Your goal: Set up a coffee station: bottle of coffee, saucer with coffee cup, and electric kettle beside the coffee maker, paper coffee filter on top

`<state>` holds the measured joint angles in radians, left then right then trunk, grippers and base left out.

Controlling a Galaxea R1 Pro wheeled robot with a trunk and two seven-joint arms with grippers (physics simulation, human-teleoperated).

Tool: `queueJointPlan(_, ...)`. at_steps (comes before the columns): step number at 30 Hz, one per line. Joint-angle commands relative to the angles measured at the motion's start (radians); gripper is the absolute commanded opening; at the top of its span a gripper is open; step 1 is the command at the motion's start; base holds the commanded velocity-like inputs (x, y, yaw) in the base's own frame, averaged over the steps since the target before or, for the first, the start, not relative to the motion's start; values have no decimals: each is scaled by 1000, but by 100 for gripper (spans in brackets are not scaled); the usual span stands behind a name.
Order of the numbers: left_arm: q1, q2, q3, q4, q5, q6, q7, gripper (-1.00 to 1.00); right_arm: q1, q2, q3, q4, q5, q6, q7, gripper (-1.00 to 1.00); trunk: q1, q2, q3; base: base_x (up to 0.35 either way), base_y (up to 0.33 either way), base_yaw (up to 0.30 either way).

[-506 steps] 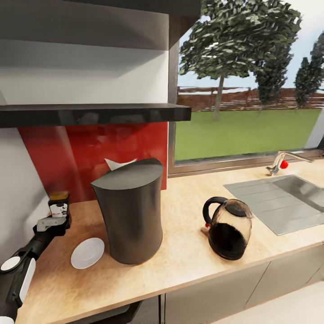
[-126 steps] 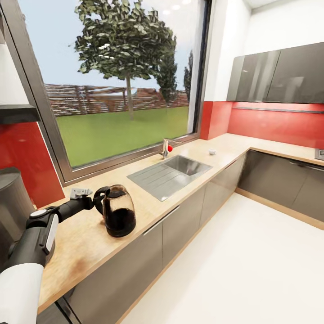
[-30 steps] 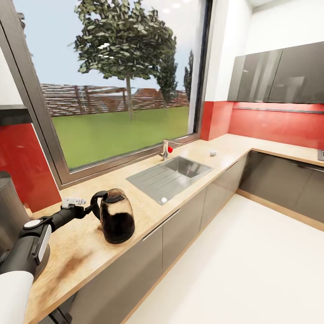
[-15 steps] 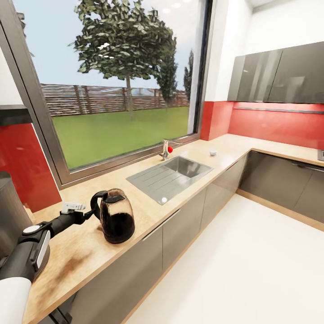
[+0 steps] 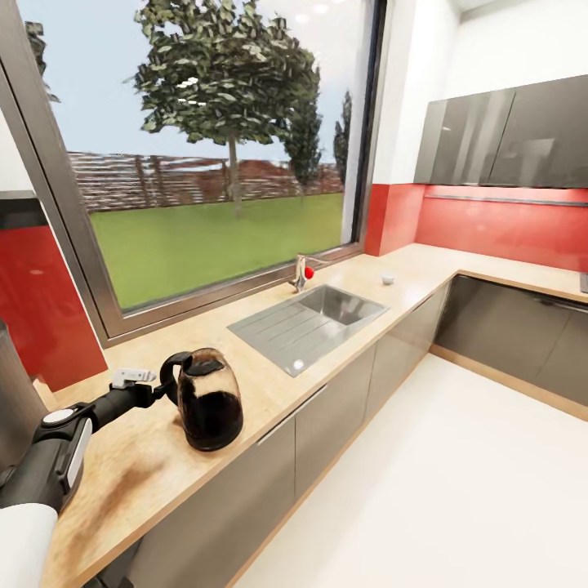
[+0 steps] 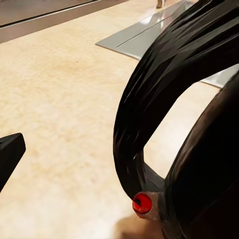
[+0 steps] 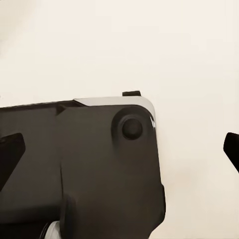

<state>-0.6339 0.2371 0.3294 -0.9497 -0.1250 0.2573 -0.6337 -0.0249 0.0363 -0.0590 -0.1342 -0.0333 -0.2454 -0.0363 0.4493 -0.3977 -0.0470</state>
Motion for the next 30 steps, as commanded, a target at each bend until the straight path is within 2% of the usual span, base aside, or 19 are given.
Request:
queueJointPlan(1,-1,-1,3,-1,-7,5,-7,100,-1,1,-5,1,-3,-4,1,100,1,-2,-2,7,0,0)
queueJointPlan(30,-1,-2,1,-1,-7,5,-7,100,-1,-1,-5,1,-3,-4,1,100,1,-2,-2,30,0,0)
